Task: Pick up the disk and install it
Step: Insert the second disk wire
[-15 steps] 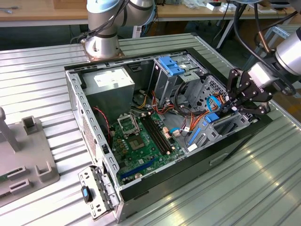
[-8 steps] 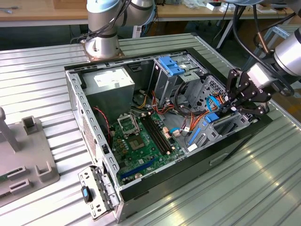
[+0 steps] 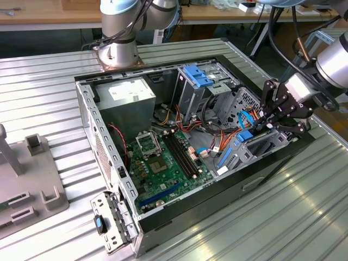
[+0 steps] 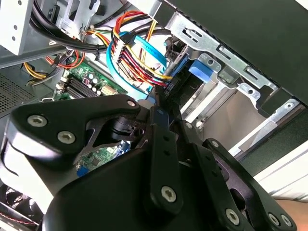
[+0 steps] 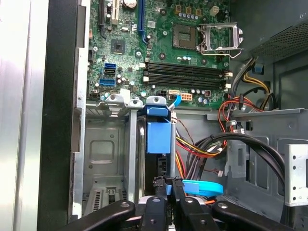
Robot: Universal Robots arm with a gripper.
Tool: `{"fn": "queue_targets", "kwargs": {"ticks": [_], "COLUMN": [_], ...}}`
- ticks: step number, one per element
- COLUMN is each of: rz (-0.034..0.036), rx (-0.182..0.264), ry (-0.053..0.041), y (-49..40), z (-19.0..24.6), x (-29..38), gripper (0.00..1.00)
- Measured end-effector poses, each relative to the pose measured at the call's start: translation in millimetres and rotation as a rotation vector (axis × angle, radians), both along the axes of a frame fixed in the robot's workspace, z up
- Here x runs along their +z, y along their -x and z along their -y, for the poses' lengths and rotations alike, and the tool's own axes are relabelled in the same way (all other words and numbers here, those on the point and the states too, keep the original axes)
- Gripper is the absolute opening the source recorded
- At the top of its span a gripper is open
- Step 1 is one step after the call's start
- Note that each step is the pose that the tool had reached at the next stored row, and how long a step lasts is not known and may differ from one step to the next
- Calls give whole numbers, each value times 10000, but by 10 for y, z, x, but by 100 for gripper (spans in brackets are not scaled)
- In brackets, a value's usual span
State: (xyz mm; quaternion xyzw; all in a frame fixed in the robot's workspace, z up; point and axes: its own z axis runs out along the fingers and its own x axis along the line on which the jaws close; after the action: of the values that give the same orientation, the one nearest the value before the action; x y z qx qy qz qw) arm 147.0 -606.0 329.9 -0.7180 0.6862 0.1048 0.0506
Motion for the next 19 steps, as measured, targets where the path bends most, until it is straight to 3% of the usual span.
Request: {"fn": "queue_targets", "kwargs": {"ticks": [5, 7, 8, 9, 15, 19], "rz": [0, 0, 0, 14, 16, 15], "rx": [1, 0, 0, -1, -2, 0], "ry": [-1, -1, 0, -6, -111, -117], "y": [0, 0, 2, 85, 109, 140], "z": [0, 0, 0, 0, -8, -76], "x": [-1, 106, 222, 249, 195, 187], "gripper": [23, 23, 23, 23, 23, 23]}}
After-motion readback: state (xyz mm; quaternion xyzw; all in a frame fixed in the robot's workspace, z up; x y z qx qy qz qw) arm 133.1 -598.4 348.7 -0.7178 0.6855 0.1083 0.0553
